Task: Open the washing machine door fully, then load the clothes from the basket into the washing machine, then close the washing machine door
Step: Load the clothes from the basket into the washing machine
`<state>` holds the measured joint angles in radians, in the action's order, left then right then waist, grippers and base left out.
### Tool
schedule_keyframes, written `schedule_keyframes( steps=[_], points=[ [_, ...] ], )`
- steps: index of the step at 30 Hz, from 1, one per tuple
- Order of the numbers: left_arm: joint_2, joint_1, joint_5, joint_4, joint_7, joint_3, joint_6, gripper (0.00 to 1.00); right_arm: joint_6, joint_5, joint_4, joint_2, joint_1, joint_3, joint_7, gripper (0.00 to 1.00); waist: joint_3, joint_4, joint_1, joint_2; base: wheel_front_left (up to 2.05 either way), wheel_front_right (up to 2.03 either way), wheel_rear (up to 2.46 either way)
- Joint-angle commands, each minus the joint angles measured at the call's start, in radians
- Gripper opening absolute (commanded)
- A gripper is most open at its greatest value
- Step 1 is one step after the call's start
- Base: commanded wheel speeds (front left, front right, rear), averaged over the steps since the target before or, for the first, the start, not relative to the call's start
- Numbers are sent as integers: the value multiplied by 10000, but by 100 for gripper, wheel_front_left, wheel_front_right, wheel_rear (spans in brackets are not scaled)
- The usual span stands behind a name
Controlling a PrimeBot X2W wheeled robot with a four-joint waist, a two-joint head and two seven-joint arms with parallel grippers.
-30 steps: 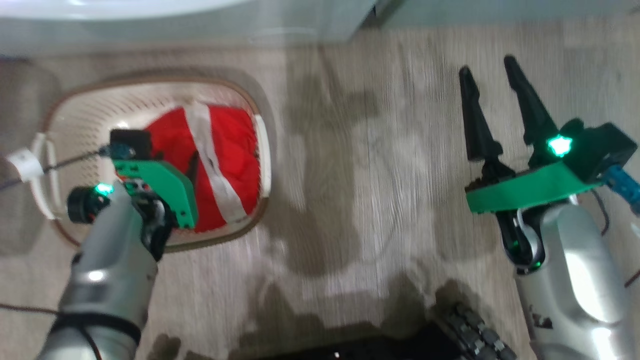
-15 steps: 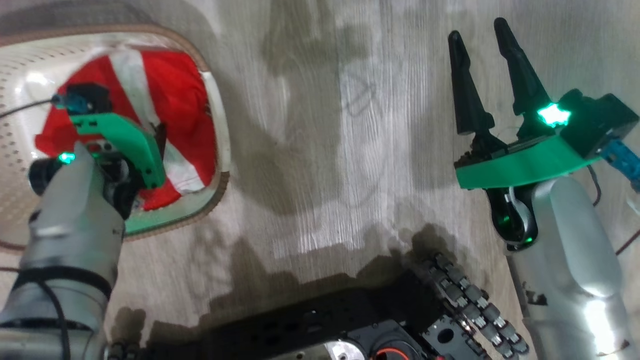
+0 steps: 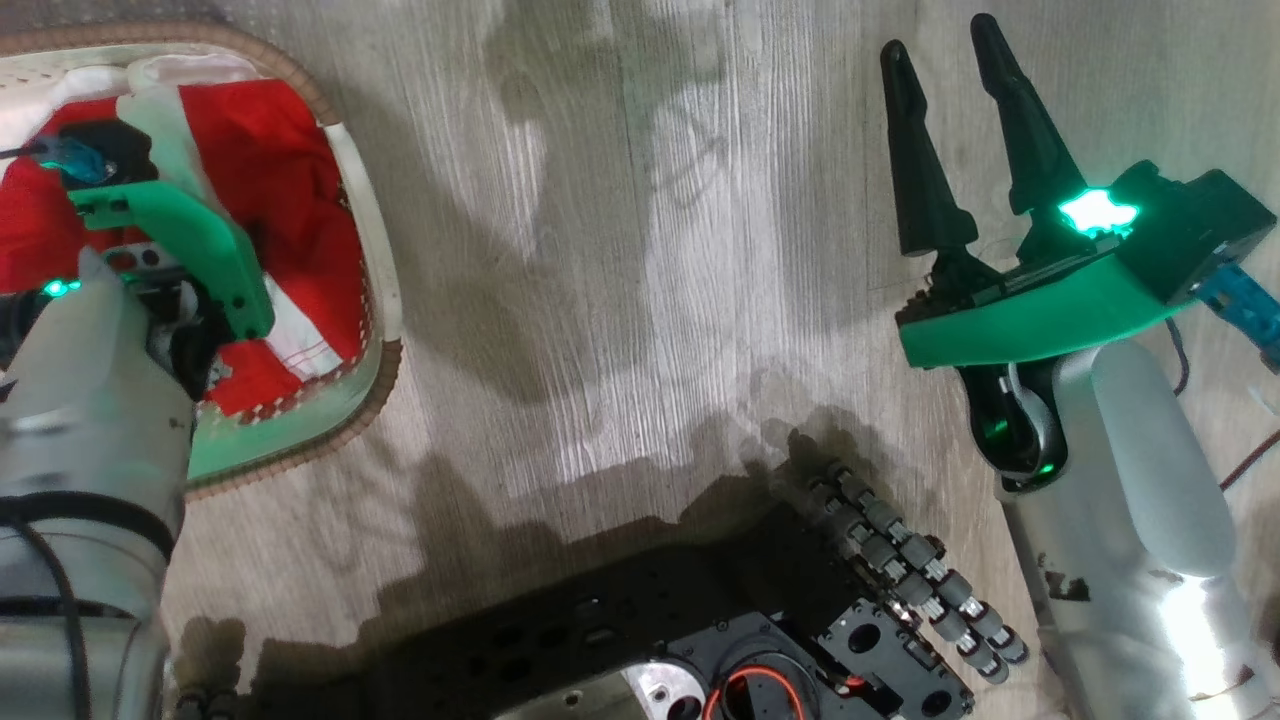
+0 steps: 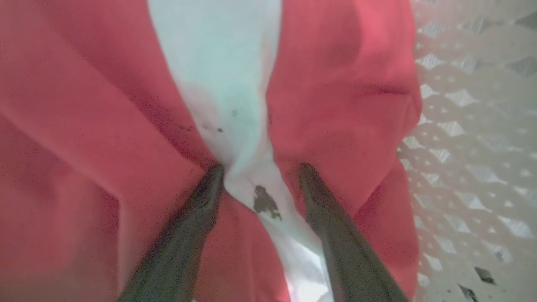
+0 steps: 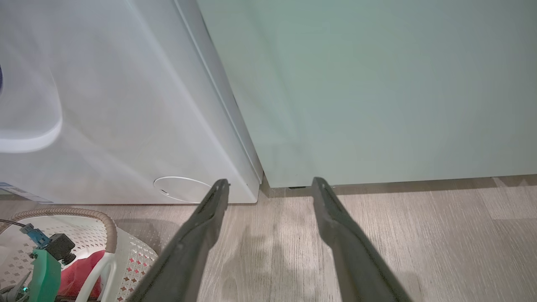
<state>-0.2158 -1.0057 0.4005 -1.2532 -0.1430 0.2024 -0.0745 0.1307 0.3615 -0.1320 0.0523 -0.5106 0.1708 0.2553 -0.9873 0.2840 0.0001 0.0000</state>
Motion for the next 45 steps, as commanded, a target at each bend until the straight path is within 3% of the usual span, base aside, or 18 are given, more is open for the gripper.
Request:
schedule_keyframes(
  steps=[1, 2, 13, 24, 30, 37, 45],
  points=[
    [-424, 256, -23, -54, -32, -85, 175, 28, 0, 61, 299, -20, 284, 202, 63, 100, -34, 38, -1, 0, 0, 0, 0],
    [-432, 239, -22, -88, -75, -75, 247, 0, 0, 73, 305, -20, 282, 208, 63, 100, -44, 50, -1, 0, 0, 0, 0],
    [-437, 549, -149, -221, 497, 203, 386, 0, 0, 91, 168, -20, 355, 116, 64, 100, 453, -207, -1, 0, 0, 0, 0],
    [-119, 1376, -10, 2, 2570, 238, 331, 0, 0, -405, -72, -20, 631, -168, 64, 100, 1910, -1029, -1, 0, 0, 0, 0],
    [164, 1835, 129, 611, 3723, 236, 90, 0, 0, -800, -221, -20, 967, -581, 64, 100, 3007, -1633, -1, 0, 0, 0, 0],
    [231, 2595, 172, 2190, 4033, 27, 296, 0, 0, -1026, -252, -20, 1351, -930, 59, 100, 4110, -2040, -1, 0, 0, 0, 0],
    [95, 4249, -144, 5902, 4044, -572, 932, 0, 0, -1177, 25, -20, 1697, -1249, -204, 100, 5145, -2410, -1, 0, 0, 0, 0]
  ],
)
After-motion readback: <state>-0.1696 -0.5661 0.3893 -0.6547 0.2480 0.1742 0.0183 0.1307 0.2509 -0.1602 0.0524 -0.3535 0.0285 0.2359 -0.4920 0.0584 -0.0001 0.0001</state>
